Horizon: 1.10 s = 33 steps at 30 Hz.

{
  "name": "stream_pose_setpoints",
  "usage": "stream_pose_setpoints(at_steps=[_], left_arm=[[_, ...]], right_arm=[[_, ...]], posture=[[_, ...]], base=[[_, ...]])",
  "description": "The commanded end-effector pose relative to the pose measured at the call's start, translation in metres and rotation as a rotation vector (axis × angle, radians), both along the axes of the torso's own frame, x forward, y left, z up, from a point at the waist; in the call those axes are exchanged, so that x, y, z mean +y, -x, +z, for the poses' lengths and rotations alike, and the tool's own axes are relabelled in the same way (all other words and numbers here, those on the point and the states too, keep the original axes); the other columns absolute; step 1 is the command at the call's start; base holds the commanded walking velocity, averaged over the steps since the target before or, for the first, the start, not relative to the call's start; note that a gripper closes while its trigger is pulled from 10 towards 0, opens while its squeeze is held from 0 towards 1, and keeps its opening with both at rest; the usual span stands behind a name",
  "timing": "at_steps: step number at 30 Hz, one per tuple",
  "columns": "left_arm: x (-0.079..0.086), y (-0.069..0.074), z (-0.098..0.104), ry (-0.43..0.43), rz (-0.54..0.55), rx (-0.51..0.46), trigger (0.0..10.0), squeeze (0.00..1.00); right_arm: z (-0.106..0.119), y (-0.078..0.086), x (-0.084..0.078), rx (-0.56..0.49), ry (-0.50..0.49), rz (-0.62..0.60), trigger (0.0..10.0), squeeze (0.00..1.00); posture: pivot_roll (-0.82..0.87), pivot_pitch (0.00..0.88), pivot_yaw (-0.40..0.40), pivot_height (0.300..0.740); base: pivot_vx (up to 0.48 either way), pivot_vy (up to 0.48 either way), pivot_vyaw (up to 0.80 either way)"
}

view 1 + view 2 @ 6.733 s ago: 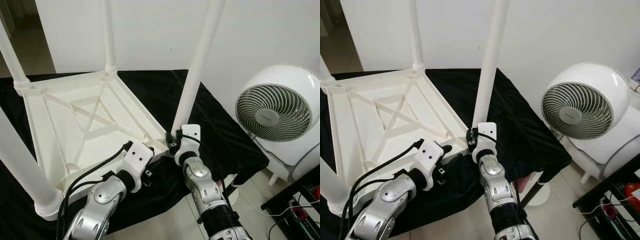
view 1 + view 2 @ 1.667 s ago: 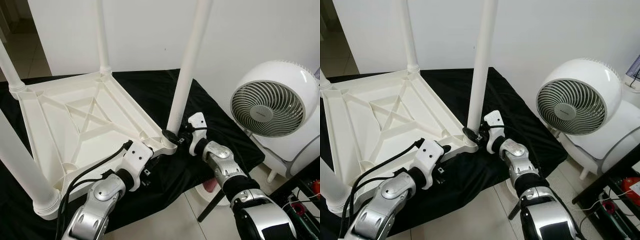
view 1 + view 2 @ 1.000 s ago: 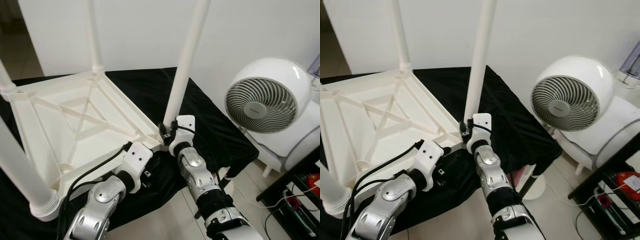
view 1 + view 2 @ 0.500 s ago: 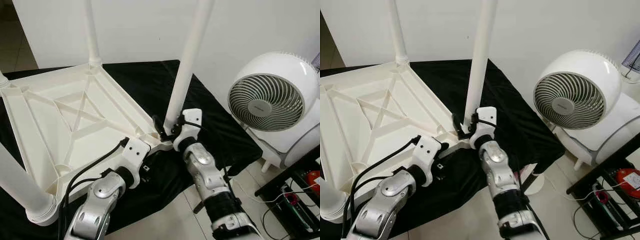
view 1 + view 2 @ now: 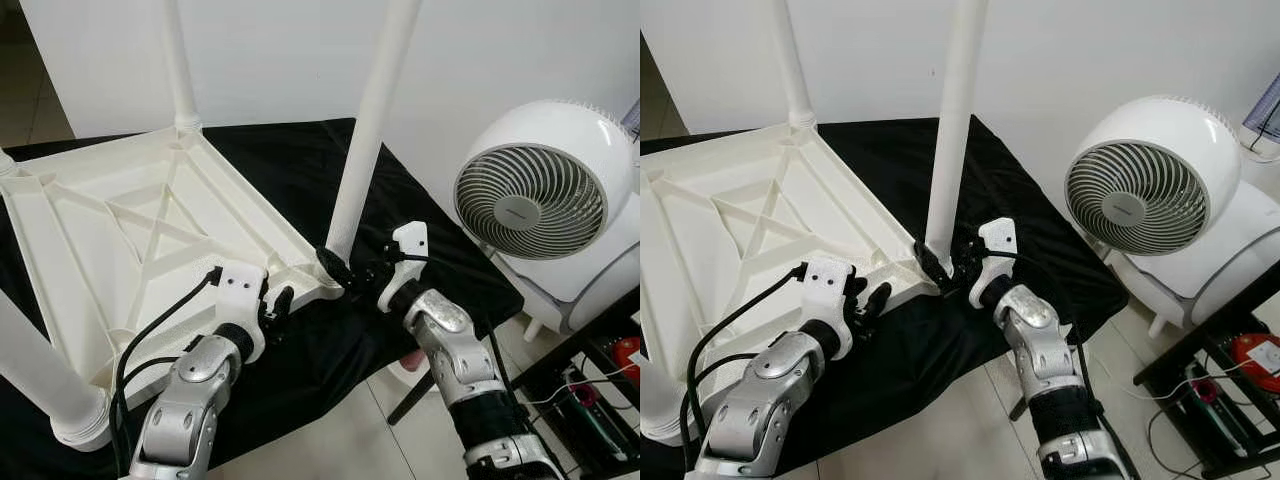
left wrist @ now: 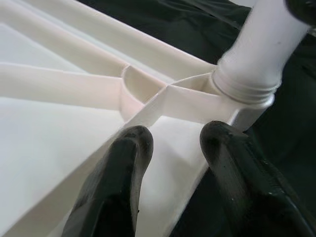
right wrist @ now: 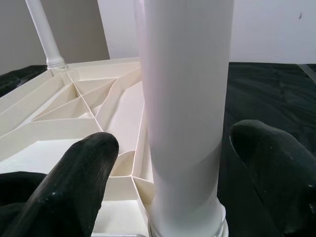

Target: Building children table

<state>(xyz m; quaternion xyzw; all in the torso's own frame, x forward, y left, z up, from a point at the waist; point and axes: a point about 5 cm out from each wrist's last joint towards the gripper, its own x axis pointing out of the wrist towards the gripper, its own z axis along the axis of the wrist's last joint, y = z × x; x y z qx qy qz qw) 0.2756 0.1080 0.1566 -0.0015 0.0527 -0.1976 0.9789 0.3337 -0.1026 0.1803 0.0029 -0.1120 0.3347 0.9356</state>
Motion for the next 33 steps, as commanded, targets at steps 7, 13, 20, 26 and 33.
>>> stream_pose_setpoints(at_steps=[7,13,20,26,33], left_arm=[[0.009,0.029,0.000,-0.060,-0.215,-0.004,10.0,0.00],[0.013,0.031,-0.002,-0.147,-0.254,-0.006,10.0,0.00],[0.014,0.027,-0.003,-0.202,-0.293,-0.003,10.0,0.00],[0.015,0.023,-0.005,-0.305,-0.382,0.002,10.0,0.00],[0.018,0.008,-0.003,-0.361,-0.372,-0.004,10.0,0.00]], right_arm=[[0.002,-0.001,-0.005,0.003,0.023,0.056,10.0,0.00],[0.003,-0.003,-0.010,0.004,0.035,0.063,10.0,0.00],[0.005,-0.004,-0.012,0.000,0.036,0.062,10.0,0.00],[0.006,-0.003,-0.017,-0.002,0.041,0.050,10.0,0.00],[0.009,-0.002,-0.021,-0.012,0.035,0.030,10.0,0.00]], posture=[[0.06,0.086,-0.076,0.740],[0.07,0.101,-0.074,0.740],[0.06,0.110,-0.061,0.740],[0.05,0.116,-0.045,0.740],[0.03,0.119,-0.015,0.740]], base=[[0.000,0.000,0.00],[0.000,0.000,0.00],[0.000,0.000,0.00],[0.000,0.000,0.00],[0.000,0.000,0.00]])
